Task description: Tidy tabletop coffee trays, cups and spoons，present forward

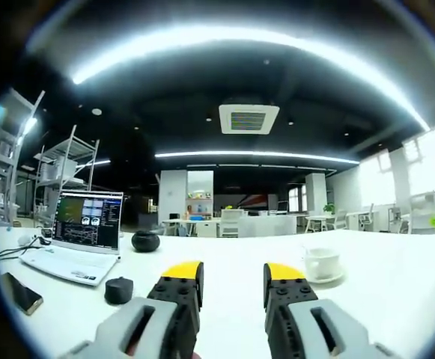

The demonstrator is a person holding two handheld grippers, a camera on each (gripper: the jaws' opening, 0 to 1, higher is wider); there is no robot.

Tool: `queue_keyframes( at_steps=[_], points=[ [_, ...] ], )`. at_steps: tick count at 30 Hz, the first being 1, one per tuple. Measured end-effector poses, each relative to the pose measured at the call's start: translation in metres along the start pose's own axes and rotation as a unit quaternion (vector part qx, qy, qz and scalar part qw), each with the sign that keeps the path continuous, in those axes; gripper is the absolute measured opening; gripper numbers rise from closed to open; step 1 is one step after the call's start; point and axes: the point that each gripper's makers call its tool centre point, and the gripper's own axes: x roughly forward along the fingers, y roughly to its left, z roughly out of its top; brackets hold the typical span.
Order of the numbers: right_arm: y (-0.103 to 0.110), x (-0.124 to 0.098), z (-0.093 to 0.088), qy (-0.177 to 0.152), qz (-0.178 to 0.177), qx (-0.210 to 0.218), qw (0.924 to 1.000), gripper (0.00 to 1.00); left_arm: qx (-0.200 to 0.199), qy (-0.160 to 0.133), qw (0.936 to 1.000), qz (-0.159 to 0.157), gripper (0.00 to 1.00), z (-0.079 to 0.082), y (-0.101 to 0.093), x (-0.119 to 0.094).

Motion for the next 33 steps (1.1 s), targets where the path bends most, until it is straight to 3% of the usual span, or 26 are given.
queue_keyframes(
  at_steps=[9, 22, 33],
  points=[
    [-0.002, 0.007, 0.000, 0.006, -0.003, -0.005, 1.0000, 0.39, -0.007, 0.006, 1.0000, 0.002, 0.33, -0.006, 0.002, 0.004],
    [0.016, 0.019, -0.002, 0.012, 0.014, -0.011, 0.9998, 0.39, -0.008, 0.010, 0.9999, 0.000, 0.33, -0.010, 0.006, 0.006],
    [0.009, 0.017, -0.002, 0.011, 0.005, -0.014, 0.9998, 0.39, -0.012, 0.010, 0.9999, 0.004, 0.33, -0.009, 0.011, 0.010]
  ],
)
